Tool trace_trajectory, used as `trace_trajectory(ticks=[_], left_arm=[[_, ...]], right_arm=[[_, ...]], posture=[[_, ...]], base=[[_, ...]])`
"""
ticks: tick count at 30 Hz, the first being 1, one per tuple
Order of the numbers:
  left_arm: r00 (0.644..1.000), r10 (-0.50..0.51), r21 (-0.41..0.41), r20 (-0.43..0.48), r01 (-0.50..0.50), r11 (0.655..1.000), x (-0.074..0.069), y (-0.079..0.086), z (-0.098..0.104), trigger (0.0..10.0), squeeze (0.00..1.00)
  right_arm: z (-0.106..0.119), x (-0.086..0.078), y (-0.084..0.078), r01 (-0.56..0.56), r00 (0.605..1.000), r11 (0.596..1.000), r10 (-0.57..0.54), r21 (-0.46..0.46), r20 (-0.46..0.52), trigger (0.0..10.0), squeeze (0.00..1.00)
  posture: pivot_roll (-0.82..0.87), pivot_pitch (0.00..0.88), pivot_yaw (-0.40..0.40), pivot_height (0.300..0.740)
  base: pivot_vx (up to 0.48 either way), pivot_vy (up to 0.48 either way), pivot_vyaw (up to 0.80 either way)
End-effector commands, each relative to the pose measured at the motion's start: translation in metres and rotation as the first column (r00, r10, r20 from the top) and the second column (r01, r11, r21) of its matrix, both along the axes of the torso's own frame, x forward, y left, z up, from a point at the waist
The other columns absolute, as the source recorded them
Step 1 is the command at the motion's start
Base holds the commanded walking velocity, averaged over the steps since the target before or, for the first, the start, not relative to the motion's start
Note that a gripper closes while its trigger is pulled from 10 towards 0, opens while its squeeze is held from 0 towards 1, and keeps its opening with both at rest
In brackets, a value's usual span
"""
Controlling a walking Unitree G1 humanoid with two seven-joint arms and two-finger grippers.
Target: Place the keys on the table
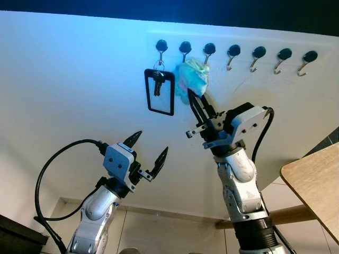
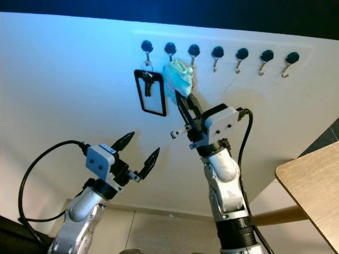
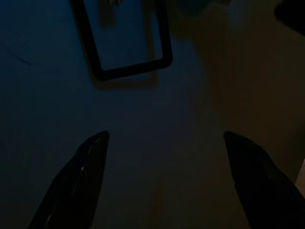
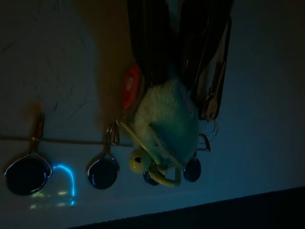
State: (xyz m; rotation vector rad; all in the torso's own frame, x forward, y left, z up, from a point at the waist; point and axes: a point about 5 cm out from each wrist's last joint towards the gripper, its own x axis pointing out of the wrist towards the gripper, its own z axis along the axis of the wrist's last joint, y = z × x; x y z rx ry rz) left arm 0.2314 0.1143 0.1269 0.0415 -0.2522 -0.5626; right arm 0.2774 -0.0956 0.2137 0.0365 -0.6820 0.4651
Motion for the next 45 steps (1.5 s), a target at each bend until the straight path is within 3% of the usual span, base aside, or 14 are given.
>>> trace_trajectory(ticks=[1, 11, 17, 23, 26, 31, 34, 35, 36, 38, 40, 41, 43, 45], left_arm=[[1.0, -0.013, 0.026, -0.002, 0.013, 1.0, -0.001, -0.002, 0.0, 10.0, 0.0], [1.0, 0.0, 0.025, 0.007, 0.0, 1.0, -0.001, 0.001, 0.0, 10.0, 0.0], [0.999, 0.033, 0.056, -0.006, -0.033, 0.998, -0.006, 0.009, -0.012, 10.0, 0.0], [0.999, 0.027, 0.058, -0.039, -0.024, 0.998, -0.017, 0.016, -0.022, 10.0, 0.0], [0.995, 0.035, 0.077, -0.089, -0.028, 0.997, -0.018, 0.019, -0.034, 10.0, 0.0], [0.964, 0.129, 0.204, -0.234, -0.081, 0.976, -0.018, 0.031, -0.072, 10.0, 0.0], [0.882, 0.255, 0.282, -0.397, -0.148, 0.948, -0.02, 0.044, -0.11, 10.0, 0.0], [0.882, 0.255, 0.282, -0.397, -0.148, 0.948, -0.02, 0.044, -0.11, 10.0, 0.0], [0.796, 0.354, 0.341, -0.491, -0.198, 0.919, -0.021, 0.055, -0.134, 10.0, 0.0], [0.73, 0.436, 0.405, -0.527, -0.235, 0.883, -0.024, 0.065, -0.149, 10.0, 0.0], [0.616, 0.519, 0.453, -0.593, -0.278, 0.847, -0.03, 0.077, -0.168, 10.0, 0.0], [0.616, 0.519, 0.453, -0.593, -0.278, 0.847, -0.03, 0.077, -0.168, 10.0, 0.0], [0.481, 0.565, 0.492, -0.67, -0.283, 0.823, -0.042, 0.084, -0.187, 10.0, 0.0], [0.395, 0.578, 0.509, -0.714, -0.273, 0.816, -0.054, 0.086, -0.199, 10.0, 0.0]], right_arm=[[0.011, -0.002, 0.0, -0.002, 0.999, 1.0, 0.001, 0.022, 0.037, 0.0, 0.0], [0.027, -0.011, 0.013, -0.075, 0.99, 0.997, 0.078, -0.033, 0.115, 0.0, 0.0], [-0.015, -0.024, 0.009, -0.068, 0.997, 0.996, 0.069, -0.058, 0.015, 0.0, 0.0], [-0.061, -0.038, -0.017, 0.052, 0.99, 0.995, -0.063, -0.086, -0.125, 0.0, 0.0], [-0.084, -0.037, -0.028, 0.095, 0.971, 0.989, -0.116, -0.109, -0.209, 0.0, 0.0], [-0.131, -0.038, -0.042, 0.132, 0.905, 0.976, -0.19, -0.172, -0.382, 0.0, 0.0], [-0.174, -0.044, -0.052, 0.13, 0.802, 0.966, -0.234, -0.221, -0.55, 0.0, 0.0], [-0.174, -0.044, -0.052, 0.13, 0.802, 0.966, -0.234, -0.221, -0.55, 0.0, 0.0], [-0.195, -0.048, -0.056, 0.129, 0.733, 0.964, -0.251, -0.233, -0.632, 0.0, 0.0], [-0.208, -0.051, -0.056, 0.118, 0.688, 0.962, -0.258, -0.246, -0.679, 0.0, 0.0], [-0.224, -0.055, -0.055, 0.088, 0.611, 0.963, -0.255, -0.256, -0.749, 0.0, 0.0], [-0.224, -0.055, -0.055, 0.088, 0.611, 0.963, -0.255, -0.256, -0.749, 0.0, 0.0], [-0.241, -0.06, -0.053, 0.063, 0.509, 0.968, -0.242, -0.245, -0.826, 0.0, 0.0], [-0.259, -0.069, -0.052, 0.031, 0.403, 0.957, -0.278, -0.29, -0.872, 0.0, 0.0]], posture=[[0.09, 0.036, -0.032, 0.74], [0.09, 0.037, -0.035, 0.74], [0.09, 0.04, -0.04, 0.74], [0.09, 0.043, -0.032, 0.74], [0.09, 0.041, -0.027, 0.74], [0.08, 0.037, -0.026, 0.74], [0.09, 0.033, -0.03, 0.74], [0.09, 0.033, -0.03, 0.74], [0.09, 0.028, -0.034, 0.74], [0.1, 0.028, -0.041, 0.74], [0.1, 0.026, -0.045, 0.74], [0.1, 0.026, -0.045, 0.74], [0.1, 0.024, -0.051, 0.74], [0.09, 0.022, -0.052, 0.74]], base=[[0.0, 0.0, 0.0], [0.0, 0.0, 0.0], [0.0, 0.0, 0.0], [0.0, 0.0, 0.0], [0.0, 0.0, 0.0], [0.0, 0.0, 0.0], [0.0, 0.0, 0.0], [0.0, 0.0, 0.0], [0.0, 0.0, 0.0], [0.0, 0.0, 0.0], [0.0, 0.0, 0.0], [0.0, 0.0, 0.0], [0.0, 0.0, 0.0], [0.0, 0.0, 0.0]])
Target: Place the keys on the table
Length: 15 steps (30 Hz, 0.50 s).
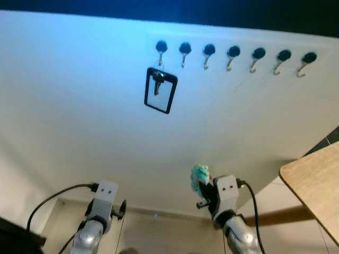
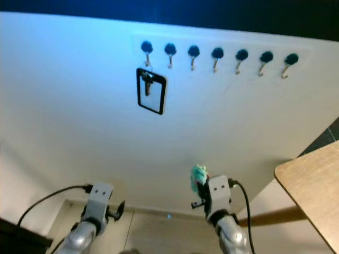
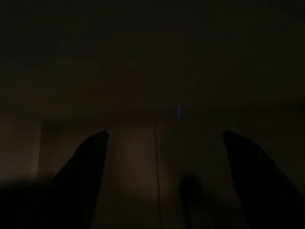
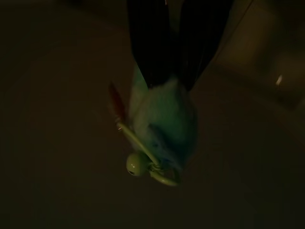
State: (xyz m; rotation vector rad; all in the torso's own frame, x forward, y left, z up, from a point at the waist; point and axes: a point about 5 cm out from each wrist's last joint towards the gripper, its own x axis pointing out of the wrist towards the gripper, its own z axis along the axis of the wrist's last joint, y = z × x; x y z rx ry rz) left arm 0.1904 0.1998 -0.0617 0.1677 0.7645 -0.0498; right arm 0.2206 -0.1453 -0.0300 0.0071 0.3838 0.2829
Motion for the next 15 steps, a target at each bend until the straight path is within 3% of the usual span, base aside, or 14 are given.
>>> trace_trajectory(ticks=[1, 2, 3, 4, 7, 8, 9, 15], left_arm=[[0.994, 0.064, -0.029, -0.087, -0.066, 0.997, -0.015, 0.0, -0.013, 10.0, 0.0], [0.99, 0.105, -0.045, -0.091, -0.109, 0.993, -0.016, 0.001, -0.014, 10.0, 0.0], [0.987, 0.133, -0.056, -0.092, -0.139, 0.989, -0.016, 0.001, -0.014, 10.0, 0.0], [0.986, 0.141, -0.068, -0.09, -0.148, 0.987, -0.015, 0.001, -0.014, 10.0, 0.0], [0.99, 0.103, -0.091, -0.096, -0.112, 0.99, -0.011, -0.003, -0.014, 10.0, 0.0], [0.993, -0.021, -0.096, -0.114, 0.01, 0.995, -0.008, -0.011, -0.015, 10.0, 0.0], [0.99, -0.073, -0.086, -0.123, 0.062, 0.994, -0.009, -0.014, -0.016, 10.0, 0.0], [0.987, -0.017, -0.058, -0.157, 0.008, 0.998, -0.014, -0.01, -0.021, 10.0, 0.0]], right_arm=[[-0.02, -0.015, -0.003, 0.008, 0.991, 0.999, -0.014, -0.047, -0.13, 0.0, 0.0], [-0.027, -0.02, -0.006, 0.033, 0.982, 0.997, -0.046, -0.071, -0.185, 2.4, 0.0], [-0.031, -0.023, -0.009, 0.052, 0.973, 0.995, -0.069, -0.084, -0.219, 2.4, 0.0], [-0.035, -0.027, -0.013, 0.089, 0.963, 0.992, -0.109, -0.093, -0.246, 10.0, 0.0], [-0.038, -0.031, -0.021, 0.16, 0.947, 0.982, -0.182, -0.102, -0.265, 10.0, 0.0], [-0.041, -0.035, -0.029, 0.233, 0.927, 0.968, -0.25, -0.094, -0.28, 10.0, 0.0], [-0.043, -0.038, -0.031, 0.259, 0.915, 0.962, -0.272, -0.083, -0.298, 10.0, 0.0], [-0.051, -0.047, -0.034, 0.296, 0.871, 0.954, -0.289, -0.046, -0.396, 10.0, 0.0]], posture=[[0.09, 0.02, -0.053, 0.74], [0.09, 0.02, -0.053, 0.74], [0.09, 0.02, -0.053, 0.74], [0.09, 0.023, -0.05, 0.74], [0.09, 0.023, -0.049, 0.74], [0.1, 0.021, -0.048, 0.74], [0.1, 0.021, -0.048, 0.74], [0.09, 0.019, -0.045, 0.74]], base=[[0.0, 0.0, 0.0], [0.0, 0.0, 0.0], [0.0, 0.0, 0.0], [0.0, 0.0, 0.0], [0.0, 0.0, 0.0], [0.0, 0.0, 0.0], [0.0, 0.0, 0.0], [0.0, 0.0, 0.0]])
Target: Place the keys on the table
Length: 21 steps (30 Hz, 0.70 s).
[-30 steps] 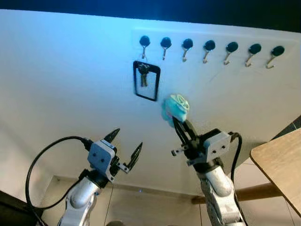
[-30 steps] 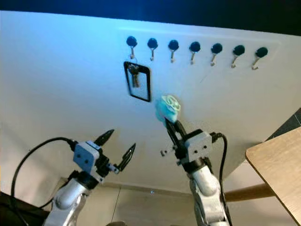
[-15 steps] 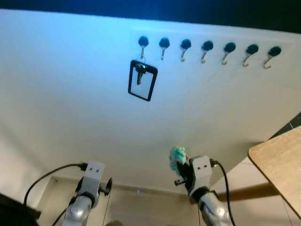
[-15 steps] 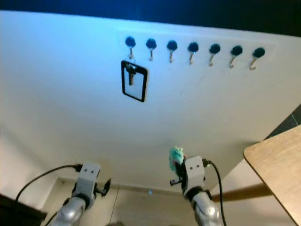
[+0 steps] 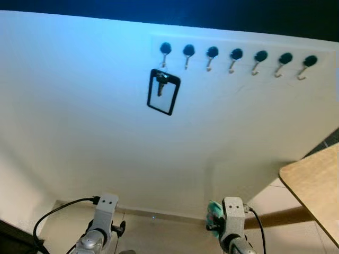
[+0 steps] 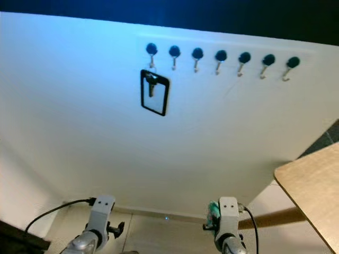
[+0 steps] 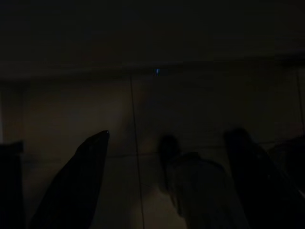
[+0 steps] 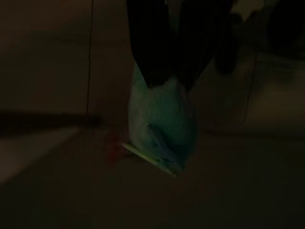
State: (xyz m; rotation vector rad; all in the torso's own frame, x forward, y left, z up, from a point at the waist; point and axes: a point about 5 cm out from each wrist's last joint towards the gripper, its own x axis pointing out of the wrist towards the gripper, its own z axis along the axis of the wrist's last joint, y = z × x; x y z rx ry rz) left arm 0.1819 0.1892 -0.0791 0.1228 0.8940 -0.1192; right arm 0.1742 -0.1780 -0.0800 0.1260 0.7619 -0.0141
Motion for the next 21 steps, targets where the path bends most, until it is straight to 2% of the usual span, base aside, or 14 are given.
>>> trace_trajectory(ticks=[1, 4, 7, 10, 11, 12, 13, 21], left_arm=[[0.999, 0.041, 0.004, -0.008, -0.041, 0.999, -0.005, 0.001, -0.003, 10.0, 0.0], [0.997, 0.071, -0.019, 0.02, -0.071, 0.997, -0.004, 0.002, -0.002, 10.0, 0.0], [0.998, 0.061, -0.033, 0.021, -0.06, 0.998, -0.005, 0.002, -0.003, 10.0, 0.0], [1.0, 0.009, -0.054, 0.018, -0.008, 0.998, -0.004, -0.004, -0.003, 10.0, 0.0], [1.0, 0.009, -0.054, 0.018, -0.008, 0.998, -0.004, -0.004, -0.003, 10.0, 0.0], [0.999, -0.052, -0.051, 0.014, 0.053, 0.997, -0.004, -0.008, -0.003, 10.0, 0.0], [0.998, -0.062, -0.051, 0.016, 0.063, 0.997, -0.003, -0.009, -0.003, 10.0, 0.0], [0.998, -0.06, -0.025, 0.008, 0.06, 0.998, -0.004, -0.008, -0.004, 10.0, 0.0]], right_arm=[[-0.002, -0.003, -0.003, 0.008, 1.0, 1.0, -0.008, 0.001, -0.025, 10.0, 0.0], [-0.002, -0.005, -0.011, -0.001, 1.0, 0.999, 0.0, -0.049, -0.016, 10.0, 0.0], [0.0, -0.005, -0.022, 0.027, 1.0, 0.99, -0.029, -0.138, -0.012, 10.0, 0.0], [0.003, -0.002, -0.032, 0.108, 0.994, 0.985, -0.106, -0.136, 0.018, 10.0, 0.0], [0.003, -0.002, -0.032, 0.108, 0.994, 0.985, -0.106, -0.136, 0.018, 10.0, 0.0], [0.003, -0.003, -0.032, 0.135, 0.991, 0.985, -0.135, -0.103, 0.012, 10.0, 0.0], [0.001, -0.004, -0.03, 0.122, 0.992, 0.988, -0.123, -0.091, -0.006, 10.0, 0.0], [-0.004, -0.011, -0.019, 0.031, 0.999, 0.994, -0.035, -0.104, -0.037, 10.0, 0.0]], posture=[[0.09, 0.012, -0.06, 0.74], [0.09, 0.002, -0.073, 0.74], [0.07, 0.007, -0.049, 0.74], [0.06, 0.006, -0.044, 0.74], [0.06, 0.006, -0.044, 0.74], [0.05, 0.0, -0.047, 0.74], [0.05, 0.0, -0.046, 0.74], [0.06, 0.0, -0.035, 0.74]], base=[[0.0, 0.0, 0.0], [0.0, 0.0, 0.0], [0.0, 0.0, 0.0], [0.0, 0.0, 0.0], [0.0, 0.0, 0.0], [0.0, 0.0, 0.0], [0.0, 0.0, 0.0], [0.0, 0.0, 0.0]])
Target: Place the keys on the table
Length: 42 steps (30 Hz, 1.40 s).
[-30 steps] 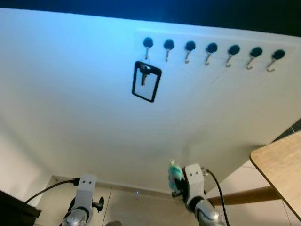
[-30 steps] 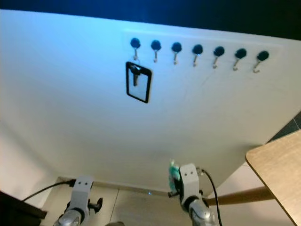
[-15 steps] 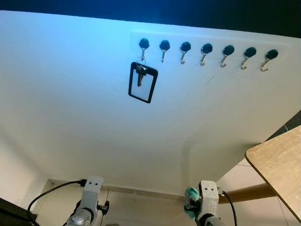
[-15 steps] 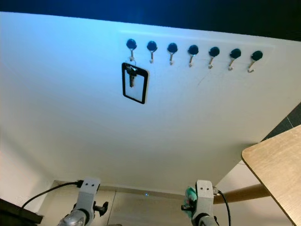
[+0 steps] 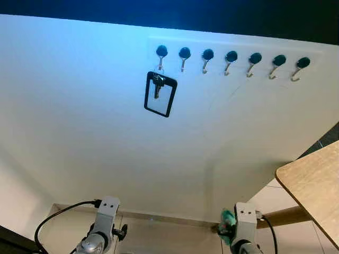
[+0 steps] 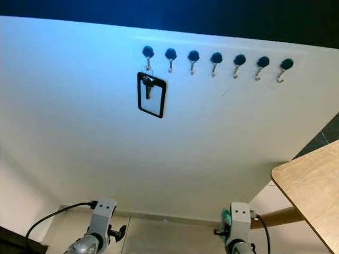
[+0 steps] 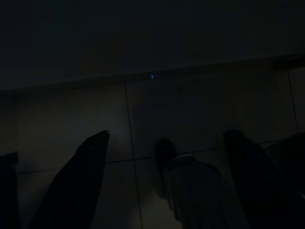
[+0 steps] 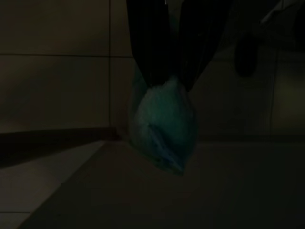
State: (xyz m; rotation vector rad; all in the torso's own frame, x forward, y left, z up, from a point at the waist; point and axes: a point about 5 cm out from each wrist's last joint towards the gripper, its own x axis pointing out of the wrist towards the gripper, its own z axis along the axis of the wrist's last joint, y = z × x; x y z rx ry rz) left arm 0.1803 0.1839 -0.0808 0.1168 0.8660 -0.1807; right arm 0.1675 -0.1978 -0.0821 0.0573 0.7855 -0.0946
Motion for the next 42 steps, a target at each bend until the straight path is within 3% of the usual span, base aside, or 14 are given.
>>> trace_trajectory(ticks=[1, 7, 9, 12, 15, 21, 27, 42], left_arm=[[1.0, 0.006, 0.014, -0.02, -0.006, 1.0, -0.003, -0.002, -0.003, 10.0, 0.0], [0.999, 0.032, 0.01, -0.022, -0.032, 0.999, -0.004, 0.0, -0.003, 10.0, 0.0], [0.997, 0.055, 0.021, -0.049, -0.054, 0.998, -0.009, 0.004, -0.006, 10.0, 0.0], [0.996, 0.061, 0.039, -0.061, -0.059, 0.998, -0.013, 0.005, -0.007, 10.0, 0.0], [0.992, 0.105, 0.046, -0.064, -0.102, 0.994, -0.015, 0.009, -0.008, 10.0, 0.0], [0.989, 0.131, 0.024, -0.07, -0.13, 0.991, -0.019, 0.008, -0.01, 10.0, 0.0], [0.992, 0.118, 0.006, -0.05, -0.118, 0.993, -0.017, 0.008, -0.008, 10.0, 0.0], [0.998, 0.062, 0.019, 0.002, -0.062, 0.998, -0.005, 0.006, -0.002, 10.0, 0.0]], right_arm=[[-0.002, -0.005, 0.002, -0.007, 1.0, 1.0, 0.007, -0.008, -0.01, 10.0, 0.0], [-0.006, -0.008, 0.007, -0.017, 0.999, 1.0, 0.017, 0.018, -0.047, 10.0, 0.0], [-0.012, -0.015, 0.015, -0.063, 0.988, 0.997, 0.068, 0.041, -0.135, 10.0, 0.0], [-0.009, -0.009, 0.016, -0.124, 0.988, 0.992, 0.124, 0.002, -0.096, 10.0, 0.0], [-0.004, -0.002, 0.012, -0.108, 0.993, 0.994, 0.106, -0.025, -0.045, 10.0, 0.0], [-0.002, 0.003, 0.009, -0.166, 0.985, 0.986, 0.164, -0.036, -0.054, 10.0, 0.0], [0.003, 0.008, -0.001, -0.134, 0.991, 0.986, 0.134, -0.098, -0.01, 10.0, 0.0], [-0.004, -0.008, 0.007, -0.099, 0.995, 0.992, 0.097, -0.081, -0.032, 10.0, 0.0]], posture=[[0.06, 0.0, -0.035, 0.74], [0.07, 0.0, -0.045, 0.74], [0.08, 0.003, -0.051, 0.74], [0.09, 0.006, -0.071, 0.74], [0.1, 0.006, -0.085, 0.74], [0.1, 0.017, -0.117, 0.74], [0.1, 0.021, -0.112, 0.74], [0.08, 0.028, -0.07, 0.74]], base=[[0.0, 0.0, 0.0], [0.0, 0.0, 0.0], [0.0, 0.0, 0.0], [0.0, 0.0, 0.0], [0.0, 0.0, 0.0], [0.0, 0.0, 0.0], [0.0, 0.0, 0.0], [-0.052, 0.0, 0.0]])
